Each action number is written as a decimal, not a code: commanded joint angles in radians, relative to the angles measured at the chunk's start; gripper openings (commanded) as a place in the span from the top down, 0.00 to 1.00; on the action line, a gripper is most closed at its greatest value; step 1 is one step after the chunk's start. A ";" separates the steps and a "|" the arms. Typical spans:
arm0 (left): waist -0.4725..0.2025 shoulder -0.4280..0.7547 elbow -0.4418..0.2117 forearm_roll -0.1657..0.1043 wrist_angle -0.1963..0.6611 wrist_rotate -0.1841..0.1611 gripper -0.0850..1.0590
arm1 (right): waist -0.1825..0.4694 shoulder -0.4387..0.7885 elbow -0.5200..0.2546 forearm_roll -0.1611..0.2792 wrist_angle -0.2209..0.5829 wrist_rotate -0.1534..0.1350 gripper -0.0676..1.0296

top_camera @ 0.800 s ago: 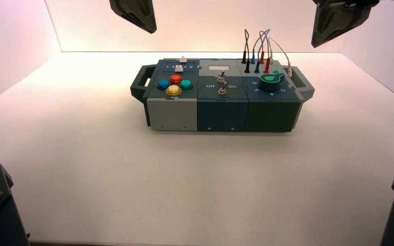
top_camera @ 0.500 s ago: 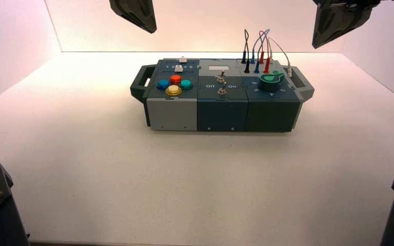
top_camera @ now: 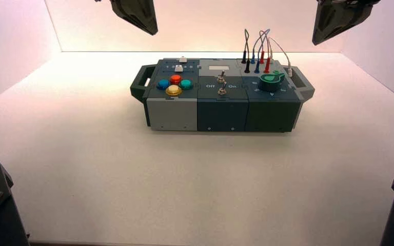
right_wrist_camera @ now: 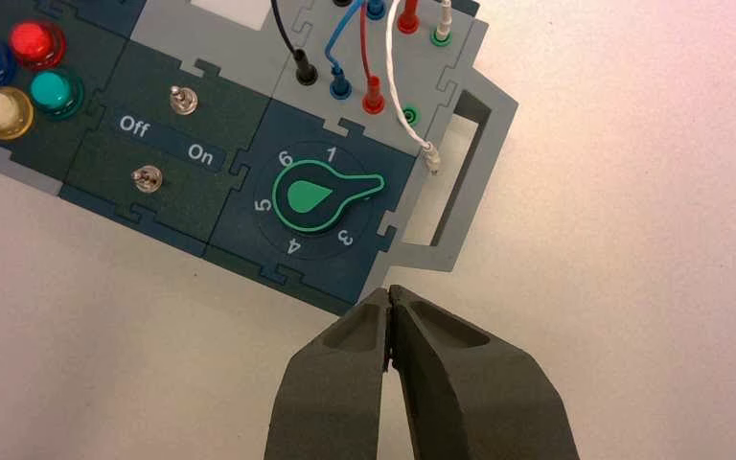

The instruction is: Move the top slider to position 2.

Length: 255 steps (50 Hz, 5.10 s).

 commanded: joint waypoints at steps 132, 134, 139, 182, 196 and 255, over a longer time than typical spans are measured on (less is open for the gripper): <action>-0.144 0.624 -0.703 0.425 0.155 -0.632 0.95 | 0.212 -0.060 -0.080 0.189 -0.035 0.032 0.96; -0.144 0.627 -0.706 0.426 0.155 -0.632 0.95 | 0.212 -0.060 -0.078 0.189 -0.035 0.032 0.96; -0.144 0.632 -0.710 0.426 0.155 -0.634 0.95 | 0.212 -0.061 -0.077 0.190 -0.034 0.032 0.96; -0.115 0.626 -0.706 0.443 0.167 -0.634 0.95 | 0.212 -0.061 -0.077 0.187 -0.034 0.032 0.96; -0.106 0.623 -0.703 0.443 0.170 -0.630 0.95 | 0.212 -0.061 -0.074 0.187 -0.034 0.032 0.96; -0.087 0.611 -0.693 0.449 0.187 -0.623 0.95 | 0.212 -0.061 -0.074 0.183 -0.034 0.032 0.96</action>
